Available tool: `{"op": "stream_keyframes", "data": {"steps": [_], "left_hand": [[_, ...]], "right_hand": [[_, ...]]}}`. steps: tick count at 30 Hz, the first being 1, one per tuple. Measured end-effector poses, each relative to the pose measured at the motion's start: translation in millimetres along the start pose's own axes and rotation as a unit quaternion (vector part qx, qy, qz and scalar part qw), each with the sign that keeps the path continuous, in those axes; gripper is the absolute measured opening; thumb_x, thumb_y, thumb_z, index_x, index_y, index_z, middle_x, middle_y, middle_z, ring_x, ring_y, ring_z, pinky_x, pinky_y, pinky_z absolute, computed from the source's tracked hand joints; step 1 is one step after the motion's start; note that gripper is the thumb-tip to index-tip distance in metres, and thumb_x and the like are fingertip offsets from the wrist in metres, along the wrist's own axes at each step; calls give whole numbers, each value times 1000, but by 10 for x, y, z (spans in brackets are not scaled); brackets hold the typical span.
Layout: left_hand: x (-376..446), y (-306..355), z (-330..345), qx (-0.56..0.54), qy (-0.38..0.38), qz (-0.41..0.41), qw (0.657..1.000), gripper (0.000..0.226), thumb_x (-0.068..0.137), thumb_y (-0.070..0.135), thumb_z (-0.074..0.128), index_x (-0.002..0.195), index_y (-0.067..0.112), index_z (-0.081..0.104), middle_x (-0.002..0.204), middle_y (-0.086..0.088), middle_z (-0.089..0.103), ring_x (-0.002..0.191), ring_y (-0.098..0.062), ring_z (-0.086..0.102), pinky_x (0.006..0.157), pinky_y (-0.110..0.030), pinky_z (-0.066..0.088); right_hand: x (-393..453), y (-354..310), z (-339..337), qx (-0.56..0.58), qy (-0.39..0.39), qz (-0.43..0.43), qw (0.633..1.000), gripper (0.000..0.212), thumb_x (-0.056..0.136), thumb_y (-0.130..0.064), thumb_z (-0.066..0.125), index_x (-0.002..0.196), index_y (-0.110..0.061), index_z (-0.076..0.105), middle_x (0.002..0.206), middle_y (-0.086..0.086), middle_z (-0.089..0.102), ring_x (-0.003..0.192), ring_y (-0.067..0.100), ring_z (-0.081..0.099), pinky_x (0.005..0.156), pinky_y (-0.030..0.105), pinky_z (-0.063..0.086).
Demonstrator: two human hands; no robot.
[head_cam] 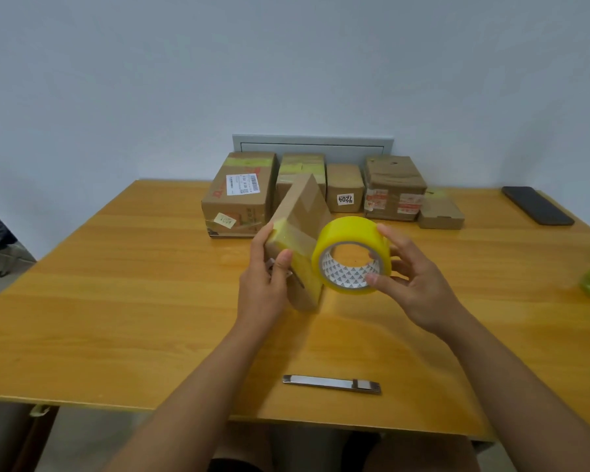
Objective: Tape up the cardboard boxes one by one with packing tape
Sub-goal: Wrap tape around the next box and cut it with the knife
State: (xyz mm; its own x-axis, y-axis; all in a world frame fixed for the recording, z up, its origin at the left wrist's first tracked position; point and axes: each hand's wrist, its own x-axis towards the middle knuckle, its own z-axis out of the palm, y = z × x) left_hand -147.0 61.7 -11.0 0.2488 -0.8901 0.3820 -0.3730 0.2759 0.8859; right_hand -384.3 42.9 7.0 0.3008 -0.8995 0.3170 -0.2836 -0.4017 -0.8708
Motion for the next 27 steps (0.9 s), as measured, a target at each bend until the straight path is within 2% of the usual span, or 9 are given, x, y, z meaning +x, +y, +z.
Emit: {"op": "stream_keyframes", "data": {"steps": [2,4,6,7,9,10,15,24,27], "left_hand": [[-9,-6,-6,10,-7,15,1000,48,101,34,49,145,41,33,94,45,56,87,10,60,77,-36,59],[7,-10,-9,8,-8,26,1000,46,100,35,49,142,44,34,101,37,59,92,10,60,78,-34,59],[28,-33,-5,4,-11,32,999,45,99,33,51,141,41,37,125,20,57,103,9,57,84,-25,56],[42,-35,-13,15,-9,45,999,45,99,30,53,142,36,40,141,10,49,113,12,50,88,-14,51],[92,-25,-49,71,-11,89,993,46,99,23,55,143,24,42,156,8,24,130,22,25,95,0,35],[120,-26,-74,97,-20,108,989,47,98,22,56,143,20,42,157,9,21,134,20,19,99,0,31],[241,-14,-240,175,-75,130,973,57,97,19,59,150,19,37,154,2,39,133,1,33,106,-23,37],[152,-57,-249,125,-91,103,982,57,96,11,60,149,19,39,153,4,37,139,-4,31,112,-25,33],[95,-112,-220,109,-73,64,989,54,96,12,60,147,21,41,145,1,49,128,-13,49,104,-31,44]], "right_hand": [[-10,35,28,8,-3,10,1000,68,78,-38,69,130,-66,36,128,-9,53,113,8,59,84,27,57],[-15,69,55,15,-7,14,1000,68,78,-37,69,130,-68,35,128,-10,52,113,7,58,83,25,56],[-27,92,81,22,-9,16,1000,69,78,-37,69,129,-68,36,130,-8,52,114,7,58,82,24,55],[-32,99,92,22,-9,17,1000,69,78,-36,69,130,-66,35,130,-8,52,114,8,58,81,23,55],[-38,110,104,24,-7,19,1000,69,78,-35,69,132,-62,35,129,-9,51,114,8,58,80,22,55],[-41,114,105,27,-6,21,999,69,78,-35,69,133,-60,34,129,-9,52,113,7,58,80,22,55],[-39,97,141,36,-6,23,999,70,77,-34,68,133,-59,34,124,-14,54,111,4,60,81,21,55],[-14,77,97,2,-14,11,1000,69,81,-37,66,130,-71,31,136,-14,47,119,11,56,87,30,56],[-1,89,115,-20,-15,10,1000,74,89,-25,67,135,-67,27,139,-17,42,121,11,53,87,30,56]]}}
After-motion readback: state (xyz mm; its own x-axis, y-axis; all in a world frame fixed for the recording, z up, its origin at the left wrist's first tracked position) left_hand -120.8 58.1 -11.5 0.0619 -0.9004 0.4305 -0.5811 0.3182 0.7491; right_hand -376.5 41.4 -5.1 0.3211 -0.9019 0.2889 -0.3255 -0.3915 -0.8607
